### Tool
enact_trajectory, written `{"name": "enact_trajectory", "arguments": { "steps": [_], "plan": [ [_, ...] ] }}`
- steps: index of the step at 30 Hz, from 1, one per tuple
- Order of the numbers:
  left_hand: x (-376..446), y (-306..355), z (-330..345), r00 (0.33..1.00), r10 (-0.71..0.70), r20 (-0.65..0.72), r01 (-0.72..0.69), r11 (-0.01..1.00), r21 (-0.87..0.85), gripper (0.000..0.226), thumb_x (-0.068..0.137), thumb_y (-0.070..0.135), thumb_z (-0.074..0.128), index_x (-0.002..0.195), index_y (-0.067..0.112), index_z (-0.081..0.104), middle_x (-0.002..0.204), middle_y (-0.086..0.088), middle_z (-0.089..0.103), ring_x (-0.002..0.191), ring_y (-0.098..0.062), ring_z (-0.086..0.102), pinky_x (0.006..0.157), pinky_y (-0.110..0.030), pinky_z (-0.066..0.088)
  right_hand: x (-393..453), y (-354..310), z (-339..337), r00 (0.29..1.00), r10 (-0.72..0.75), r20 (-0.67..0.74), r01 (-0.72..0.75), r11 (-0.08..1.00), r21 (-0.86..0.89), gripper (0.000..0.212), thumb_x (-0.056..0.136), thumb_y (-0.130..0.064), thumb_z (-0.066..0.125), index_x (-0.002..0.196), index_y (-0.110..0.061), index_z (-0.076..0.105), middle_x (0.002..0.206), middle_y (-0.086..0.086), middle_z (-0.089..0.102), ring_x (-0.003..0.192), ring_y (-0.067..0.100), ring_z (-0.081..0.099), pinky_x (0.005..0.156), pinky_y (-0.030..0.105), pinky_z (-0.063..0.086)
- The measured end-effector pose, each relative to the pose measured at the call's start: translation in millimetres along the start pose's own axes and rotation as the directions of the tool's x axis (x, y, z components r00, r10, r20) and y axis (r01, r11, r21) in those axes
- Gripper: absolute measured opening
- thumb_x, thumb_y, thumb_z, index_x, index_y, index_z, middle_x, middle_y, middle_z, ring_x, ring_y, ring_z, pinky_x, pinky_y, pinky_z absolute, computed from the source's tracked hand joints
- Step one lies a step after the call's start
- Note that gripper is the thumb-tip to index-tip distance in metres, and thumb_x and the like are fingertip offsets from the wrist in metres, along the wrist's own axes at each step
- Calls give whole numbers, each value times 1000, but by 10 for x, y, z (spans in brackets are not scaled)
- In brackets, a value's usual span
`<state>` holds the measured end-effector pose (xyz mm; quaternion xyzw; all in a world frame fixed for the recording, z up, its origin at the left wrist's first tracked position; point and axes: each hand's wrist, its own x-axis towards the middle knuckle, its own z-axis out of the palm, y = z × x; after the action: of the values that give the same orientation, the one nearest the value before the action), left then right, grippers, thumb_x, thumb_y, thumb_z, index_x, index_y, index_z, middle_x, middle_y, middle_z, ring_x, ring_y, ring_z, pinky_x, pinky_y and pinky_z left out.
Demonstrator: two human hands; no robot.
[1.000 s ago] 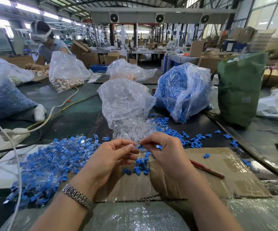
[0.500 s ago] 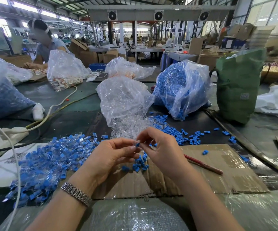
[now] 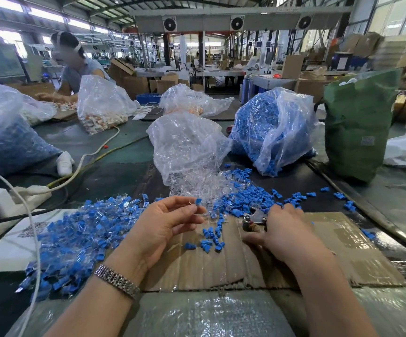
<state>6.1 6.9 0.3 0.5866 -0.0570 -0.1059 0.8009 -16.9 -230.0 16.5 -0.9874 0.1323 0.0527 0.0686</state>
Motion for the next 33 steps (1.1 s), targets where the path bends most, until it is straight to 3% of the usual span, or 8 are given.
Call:
{"name": "enact_trajectory", "arguments": {
  "steps": [3,6,10,12,15,26,30,33],
  "plan": [
    [1,13,-5,1000,15,-20,-15,1000,-20,36,80,10,72,113,0,66,108,-22,75,85,-24,75,71,-27,61,-19,17,-39,999,-54,-3,54,998,-18,44,86,-55,69,88,-15,52,118,8,59,106,26,52,86,36,44],
    [-1,28,-8,999,21,-39,-24,997,-77,34,78,10,73,111,2,67,108,-21,75,84,-23,75,68,-25,61,-43,-12,-83,996,-91,2,91,996,5,34,87,-39,66,69,-19,46,84,2,57,80,21,52,65,31,38],
    [2,43,-28,998,25,-49,-31,992,-126,29,80,10,74,109,6,70,111,-21,75,88,-24,75,69,-25,61,-55,-98,-252,982,-169,84,135,941,311,39,90,-30,60,58,-16,42,51,-5,43,47,15,39,50,27,30],
    [10,34,-37,998,36,-51,-43,990,-136,23,79,12,75,102,11,75,111,-19,75,92,-24,75,70,-26,61,-87,-204,-346,955,-273,113,192,864,466,33,93,-27,56,63,-17,46,56,-2,45,50,17,41,55,31,39],
    [10,30,-25,996,69,-48,-75,988,-137,22,69,18,82,91,19,81,108,-15,77,95,-20,75,76,-28,61,-183,-429,-416,897,-389,209,206,787,581,31,97,-29,56,83,-3,63,76,11,65,68,30,67,78,48,62],
    [-2,18,-23,992,118,-38,-116,992,39,17,75,16,77,91,21,81,101,-10,77,85,-15,71,80,-28,60,-332,-638,-427,899,-384,212,141,710,690,33,98,-25,56,103,7,64,87,14,65,96,38,71,83,57,60],
    [-17,5,-14,984,175,-38,-165,968,191,19,74,23,77,93,25,81,98,-7,78,84,-13,70,76,-24,58,-358,-611,-344,889,-400,224,143,706,693,29,100,-30,53,90,-5,61,82,10,62,79,27,66,84,55,60],
    [-19,-14,-42,981,195,-26,-180,943,280,21,78,27,77,98,26,80,101,-7,78,89,-18,70,83,-30,56,-386,-583,-314,880,-409,240,125,688,715,35,104,-37,48,90,-6,58,81,14,68,77,33,69,83,52,60]
  ]
}}
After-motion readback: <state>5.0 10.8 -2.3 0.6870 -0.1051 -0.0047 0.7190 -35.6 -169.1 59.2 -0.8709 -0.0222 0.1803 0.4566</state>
